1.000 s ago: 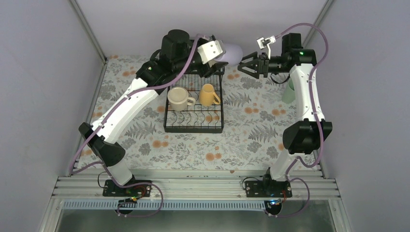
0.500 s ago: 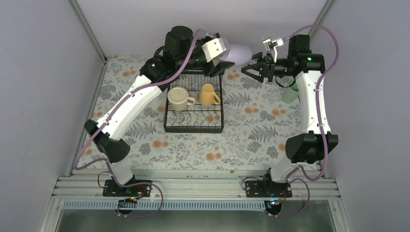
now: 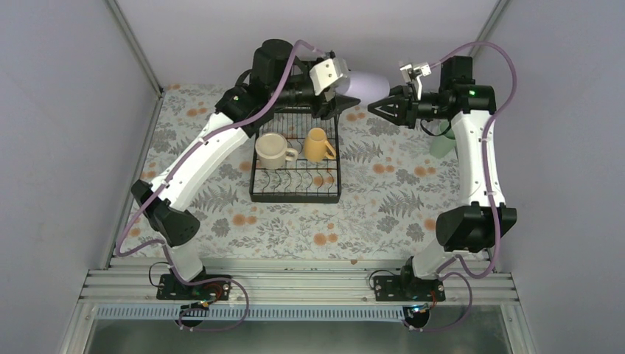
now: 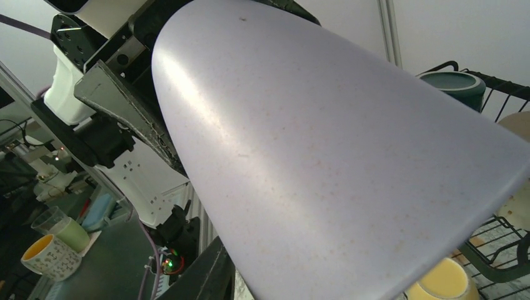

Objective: Unload the cups from the dish rack

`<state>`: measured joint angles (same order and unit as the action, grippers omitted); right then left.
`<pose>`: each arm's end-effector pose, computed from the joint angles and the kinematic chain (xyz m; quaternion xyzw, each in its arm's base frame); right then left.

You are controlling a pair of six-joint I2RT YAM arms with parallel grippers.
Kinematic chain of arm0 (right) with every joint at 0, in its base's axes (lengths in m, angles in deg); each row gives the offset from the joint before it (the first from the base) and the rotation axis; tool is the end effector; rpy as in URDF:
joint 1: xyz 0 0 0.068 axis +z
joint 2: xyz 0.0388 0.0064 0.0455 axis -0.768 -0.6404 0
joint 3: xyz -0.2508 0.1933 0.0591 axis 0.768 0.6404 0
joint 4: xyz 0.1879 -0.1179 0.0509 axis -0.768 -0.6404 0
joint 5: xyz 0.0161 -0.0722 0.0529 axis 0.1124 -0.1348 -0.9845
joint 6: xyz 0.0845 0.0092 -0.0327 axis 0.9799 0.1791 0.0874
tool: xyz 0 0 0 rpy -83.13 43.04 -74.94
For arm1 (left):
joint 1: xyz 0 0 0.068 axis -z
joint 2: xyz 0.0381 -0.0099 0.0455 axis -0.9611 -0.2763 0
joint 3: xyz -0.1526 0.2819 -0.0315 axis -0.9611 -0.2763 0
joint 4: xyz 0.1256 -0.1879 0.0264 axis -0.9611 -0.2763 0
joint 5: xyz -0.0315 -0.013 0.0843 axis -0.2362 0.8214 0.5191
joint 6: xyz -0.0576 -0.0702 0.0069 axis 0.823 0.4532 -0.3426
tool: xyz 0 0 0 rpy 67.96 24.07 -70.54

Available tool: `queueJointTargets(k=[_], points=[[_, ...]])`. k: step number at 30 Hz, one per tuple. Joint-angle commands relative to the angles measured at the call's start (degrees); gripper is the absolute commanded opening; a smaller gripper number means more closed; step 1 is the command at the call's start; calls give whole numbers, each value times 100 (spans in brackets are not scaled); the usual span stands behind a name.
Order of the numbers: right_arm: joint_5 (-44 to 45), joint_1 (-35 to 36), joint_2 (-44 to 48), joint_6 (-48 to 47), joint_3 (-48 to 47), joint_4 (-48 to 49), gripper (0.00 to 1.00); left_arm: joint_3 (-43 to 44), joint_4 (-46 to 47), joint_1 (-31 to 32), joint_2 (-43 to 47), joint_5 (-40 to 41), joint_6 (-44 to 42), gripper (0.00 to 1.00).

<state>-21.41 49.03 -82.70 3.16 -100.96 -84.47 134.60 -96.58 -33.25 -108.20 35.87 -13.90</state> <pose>0.2732 0.0753 0.4707 -0.3919 0.6382 0.5262 0.4028 0.2841 -0.2991 0.5115 0.5294 0.5525 -0.3016 0.5688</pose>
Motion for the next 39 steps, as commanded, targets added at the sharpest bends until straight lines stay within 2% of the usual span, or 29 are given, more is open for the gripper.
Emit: queueJointTargets(k=[1, 5, 11, 20, 26, 31, 35, 39], points=[[-697, 218, 376, 84, -93, -160, 5, -472, -12, 104, -221, 373, -182, 62], [-581, 213, 419, 62, -22, -136, 3, -537, -81, 96, -263, 587, -370, 73], [-162, 166, 456, -106, 207, -160, 3, -820, 44, 44, -232, 1494, -685, 99], [649, 119, 615, -232, 428, -142, 3, -1522, 356, -329, 343, 1773, -755, 100], [2640, 87, 547, -3, 557, 138, 3, -1571, 191, -500, 964, 2194, -1004, 100], [5440, 21, 218, 54, 627, 669, 3, -1583, -149, -540, 1303, 2920, -1394, 100], [6399, -146, -1044, -121, -548, -136, 3, -1712, -524, -579, 1384, 3378, -1721, 100], [7353, -162, -2035, -57, -1284, -178, 3, -2086, -746, -625, 1505, 3680, -1936, 100]])
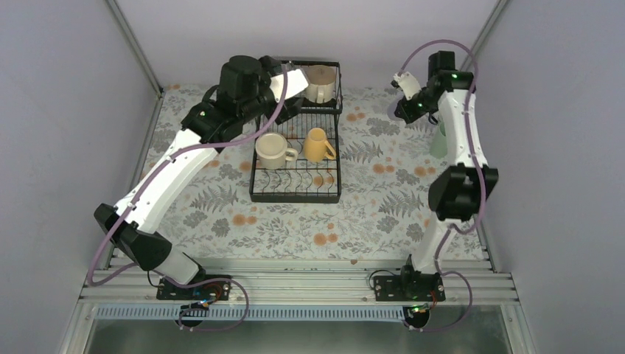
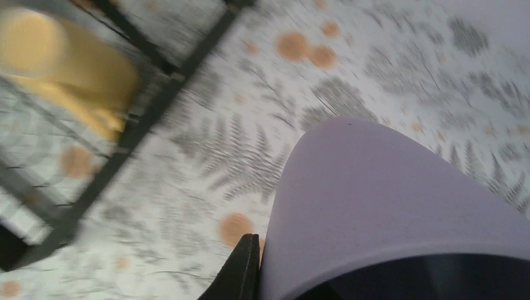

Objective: Unload the cups from the dish rack

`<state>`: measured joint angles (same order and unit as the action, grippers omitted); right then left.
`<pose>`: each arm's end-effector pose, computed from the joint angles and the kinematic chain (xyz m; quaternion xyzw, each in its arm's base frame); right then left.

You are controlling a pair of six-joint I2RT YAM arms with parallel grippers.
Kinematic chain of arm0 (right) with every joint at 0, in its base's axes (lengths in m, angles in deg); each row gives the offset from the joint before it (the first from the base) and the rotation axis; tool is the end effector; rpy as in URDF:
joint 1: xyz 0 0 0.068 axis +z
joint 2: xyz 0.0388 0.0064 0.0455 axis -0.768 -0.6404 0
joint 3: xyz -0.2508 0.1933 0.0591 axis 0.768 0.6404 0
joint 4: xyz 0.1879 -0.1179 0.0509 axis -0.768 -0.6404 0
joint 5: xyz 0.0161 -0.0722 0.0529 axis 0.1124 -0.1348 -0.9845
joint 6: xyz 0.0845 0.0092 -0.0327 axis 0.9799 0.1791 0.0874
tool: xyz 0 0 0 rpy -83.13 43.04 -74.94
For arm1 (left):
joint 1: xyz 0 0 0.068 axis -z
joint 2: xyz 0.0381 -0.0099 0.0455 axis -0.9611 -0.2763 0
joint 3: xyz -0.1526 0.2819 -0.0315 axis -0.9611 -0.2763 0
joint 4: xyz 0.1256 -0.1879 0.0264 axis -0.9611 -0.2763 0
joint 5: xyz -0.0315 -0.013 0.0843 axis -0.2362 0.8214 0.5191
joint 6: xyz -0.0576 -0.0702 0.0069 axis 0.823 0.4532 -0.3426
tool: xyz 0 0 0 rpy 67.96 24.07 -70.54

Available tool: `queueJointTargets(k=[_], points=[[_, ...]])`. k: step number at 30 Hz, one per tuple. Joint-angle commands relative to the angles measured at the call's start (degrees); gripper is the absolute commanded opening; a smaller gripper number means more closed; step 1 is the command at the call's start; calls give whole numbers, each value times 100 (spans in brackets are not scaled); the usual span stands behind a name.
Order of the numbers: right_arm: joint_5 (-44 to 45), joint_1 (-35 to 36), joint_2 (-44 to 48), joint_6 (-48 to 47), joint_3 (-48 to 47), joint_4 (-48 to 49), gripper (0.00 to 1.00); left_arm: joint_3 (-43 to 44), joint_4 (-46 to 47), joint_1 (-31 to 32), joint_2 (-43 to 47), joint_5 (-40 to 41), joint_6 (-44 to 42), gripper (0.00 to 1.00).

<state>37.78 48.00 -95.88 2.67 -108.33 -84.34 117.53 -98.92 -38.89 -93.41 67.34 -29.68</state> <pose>0.3770 0.0168 0.3784 -0.3165 0.8985 0.1013 0.2869 0.2811 -0.1956 0.4969 0.4687 0.6471 0.0195 0.6010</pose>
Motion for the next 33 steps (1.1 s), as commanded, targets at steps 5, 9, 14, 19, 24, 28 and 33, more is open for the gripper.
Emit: queueJointTargets(k=[5, 9, 14, 19, 24, 28, 33], points=[[2285, -59, -1253, -52, -549, -190, 3, -990, -795, -61, 245, 607, -481, 100], [2634, -70, -1466, -125, -402, -182, 3, -1656, -692, -81, 521, 737, -635, 100], [2945, -70, -1717, -155, -341, -186, 3, -2023, -664, -126, 678, 739, -691, 100], [2957, -71, -1897, -199, -70, -180, 3, -2228, -619, -182, 705, 664, -678, 100], [2648, -81, -2025, -183, -1, -182, 4, -2323, -604, -184, 663, 592, -629, 100], [2588, -74, -2121, -180, 54, -144, 4, -2394, -585, -187, 626, 571, -589, 100], [2632, -81, -2254, -181, 86, 64, 4, -2482, -507, -192, 633, 505, -526, 100]])
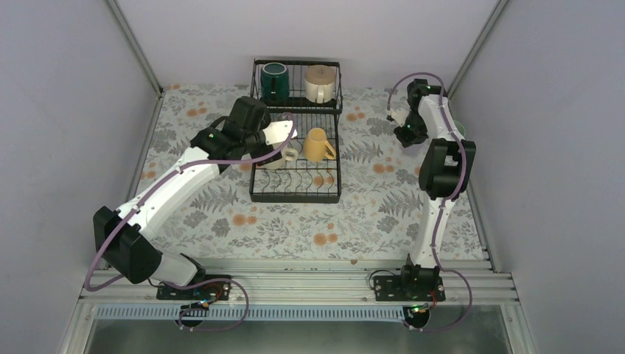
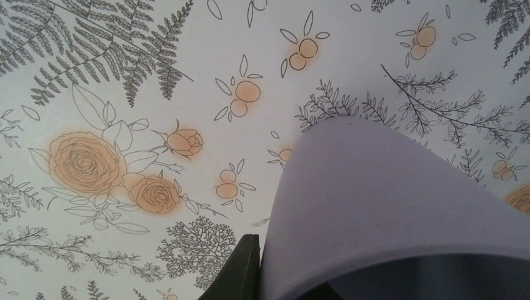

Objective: Unload the cups from the dish rack

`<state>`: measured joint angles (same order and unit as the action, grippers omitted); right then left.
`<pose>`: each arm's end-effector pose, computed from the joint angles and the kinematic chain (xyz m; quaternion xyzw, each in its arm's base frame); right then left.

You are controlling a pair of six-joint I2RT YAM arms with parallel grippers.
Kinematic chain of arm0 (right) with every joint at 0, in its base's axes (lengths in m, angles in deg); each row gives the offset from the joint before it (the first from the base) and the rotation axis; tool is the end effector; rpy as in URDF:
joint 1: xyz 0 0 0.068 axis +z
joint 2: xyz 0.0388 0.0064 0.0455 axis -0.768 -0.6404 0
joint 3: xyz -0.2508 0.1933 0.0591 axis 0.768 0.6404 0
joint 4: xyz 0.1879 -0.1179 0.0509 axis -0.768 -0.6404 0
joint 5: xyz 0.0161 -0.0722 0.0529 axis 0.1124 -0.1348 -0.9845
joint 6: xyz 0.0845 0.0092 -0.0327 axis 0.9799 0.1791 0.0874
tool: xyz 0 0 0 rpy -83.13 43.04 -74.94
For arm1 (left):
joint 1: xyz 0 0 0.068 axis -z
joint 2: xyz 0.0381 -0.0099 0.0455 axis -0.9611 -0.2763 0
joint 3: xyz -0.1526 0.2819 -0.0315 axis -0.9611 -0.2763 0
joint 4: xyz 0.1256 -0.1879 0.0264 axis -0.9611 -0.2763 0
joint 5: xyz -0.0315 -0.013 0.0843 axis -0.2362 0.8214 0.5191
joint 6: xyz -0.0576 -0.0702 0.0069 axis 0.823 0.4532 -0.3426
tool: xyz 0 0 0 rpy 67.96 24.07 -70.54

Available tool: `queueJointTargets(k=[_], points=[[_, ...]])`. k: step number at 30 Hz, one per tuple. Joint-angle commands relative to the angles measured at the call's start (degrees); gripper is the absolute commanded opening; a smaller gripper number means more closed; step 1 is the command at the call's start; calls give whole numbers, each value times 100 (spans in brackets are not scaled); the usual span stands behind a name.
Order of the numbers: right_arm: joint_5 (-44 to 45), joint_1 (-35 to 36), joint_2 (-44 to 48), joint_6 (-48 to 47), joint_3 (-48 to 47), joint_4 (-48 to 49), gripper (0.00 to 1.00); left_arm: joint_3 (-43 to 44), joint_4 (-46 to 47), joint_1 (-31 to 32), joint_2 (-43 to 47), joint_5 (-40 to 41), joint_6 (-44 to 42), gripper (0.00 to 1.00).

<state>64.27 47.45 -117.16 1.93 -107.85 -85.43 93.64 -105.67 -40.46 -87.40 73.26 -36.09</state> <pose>0.4438 -0.0270 0.2229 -0.2845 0.9569 -0.0494 0.0323 0.2581 -0.1591 0.3734 0.5477 0.7237 0.0921 0.4097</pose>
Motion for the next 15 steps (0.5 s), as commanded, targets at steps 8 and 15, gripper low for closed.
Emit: queueJointTargets(k=[8, 15], points=[[-147, -37, -305, -107, -266, 80, 4, -134, 83, -36, 27, -176, 180, 100], [-155, -42, -109, -55, -380, 58, 37, -110, -26, -27, -15, -280, 206, 100]])
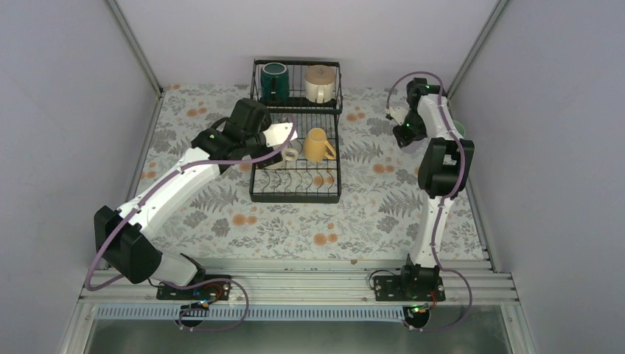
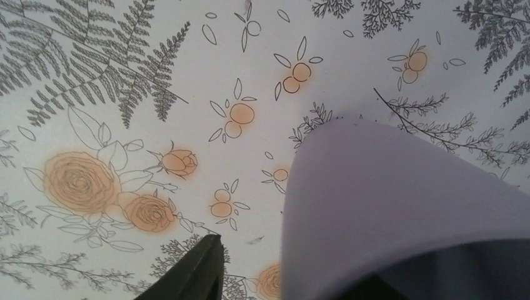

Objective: Unload the cups from the dish rack

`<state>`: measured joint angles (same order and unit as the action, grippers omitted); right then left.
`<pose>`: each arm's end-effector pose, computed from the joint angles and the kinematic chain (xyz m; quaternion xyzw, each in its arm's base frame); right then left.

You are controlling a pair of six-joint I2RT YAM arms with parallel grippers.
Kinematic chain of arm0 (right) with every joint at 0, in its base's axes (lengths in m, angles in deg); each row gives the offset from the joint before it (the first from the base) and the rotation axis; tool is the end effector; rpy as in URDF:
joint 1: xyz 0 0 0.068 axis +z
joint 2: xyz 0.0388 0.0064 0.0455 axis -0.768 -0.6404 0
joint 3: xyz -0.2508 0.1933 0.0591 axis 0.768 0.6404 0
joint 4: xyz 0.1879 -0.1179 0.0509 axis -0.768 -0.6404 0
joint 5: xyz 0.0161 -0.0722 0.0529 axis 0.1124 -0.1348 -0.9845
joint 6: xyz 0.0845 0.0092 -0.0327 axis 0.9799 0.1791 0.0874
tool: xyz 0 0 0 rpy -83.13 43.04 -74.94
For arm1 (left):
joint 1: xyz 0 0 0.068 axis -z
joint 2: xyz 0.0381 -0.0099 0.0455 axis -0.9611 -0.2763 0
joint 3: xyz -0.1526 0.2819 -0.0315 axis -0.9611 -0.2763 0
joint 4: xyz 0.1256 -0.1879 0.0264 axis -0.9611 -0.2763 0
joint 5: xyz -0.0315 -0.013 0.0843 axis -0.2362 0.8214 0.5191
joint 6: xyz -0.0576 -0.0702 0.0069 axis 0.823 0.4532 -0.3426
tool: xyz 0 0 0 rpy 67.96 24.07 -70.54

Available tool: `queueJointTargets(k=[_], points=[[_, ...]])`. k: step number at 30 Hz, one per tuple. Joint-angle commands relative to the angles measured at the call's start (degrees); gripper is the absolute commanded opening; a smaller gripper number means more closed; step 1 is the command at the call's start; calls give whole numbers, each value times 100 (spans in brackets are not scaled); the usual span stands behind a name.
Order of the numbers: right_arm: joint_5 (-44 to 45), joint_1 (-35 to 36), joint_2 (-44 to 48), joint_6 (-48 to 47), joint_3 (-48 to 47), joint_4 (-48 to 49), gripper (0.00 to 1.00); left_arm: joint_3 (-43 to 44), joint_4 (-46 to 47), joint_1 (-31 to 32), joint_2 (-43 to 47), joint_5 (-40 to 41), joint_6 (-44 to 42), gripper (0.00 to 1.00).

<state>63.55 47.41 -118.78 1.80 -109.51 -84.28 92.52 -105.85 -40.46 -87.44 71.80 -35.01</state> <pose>0.4540 -0.0267 0.2178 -0.2851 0.9563 -0.0470 0.0441 0.2561 -0.1603 0.3663 0.5488 0.7295 0.0761 0.4011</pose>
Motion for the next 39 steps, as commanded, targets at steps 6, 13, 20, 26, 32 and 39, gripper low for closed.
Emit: queueJointTargets(k=[6, 13, 20, 26, 32, 39], points=[[-43, -35, 639, -11, -412, -190, 51, 65, -87, -13, -166, -203, 59, 100], [-86, -20, 1658, -28, -384, -189, 57, 208, -112, -1, -537, -136, -135, 100], [-1569, 152, 2684, -336, 422, -119, 58, 504, -433, 51, -1127, -710, -886, 100], [-2446, 241, 3218, -477, 949, -93, 57, 1118, -717, 70, -1783, -785, -1397, 99], [-2906, 267, 3801, -742, 1493, -20, 57, 1257, -916, 19, -2231, -1237, -2184, 98], [-3161, 276, 4320, -1010, 1997, 31, 54, 1239, -807, -51, -2457, -1291, -2762, 97]])
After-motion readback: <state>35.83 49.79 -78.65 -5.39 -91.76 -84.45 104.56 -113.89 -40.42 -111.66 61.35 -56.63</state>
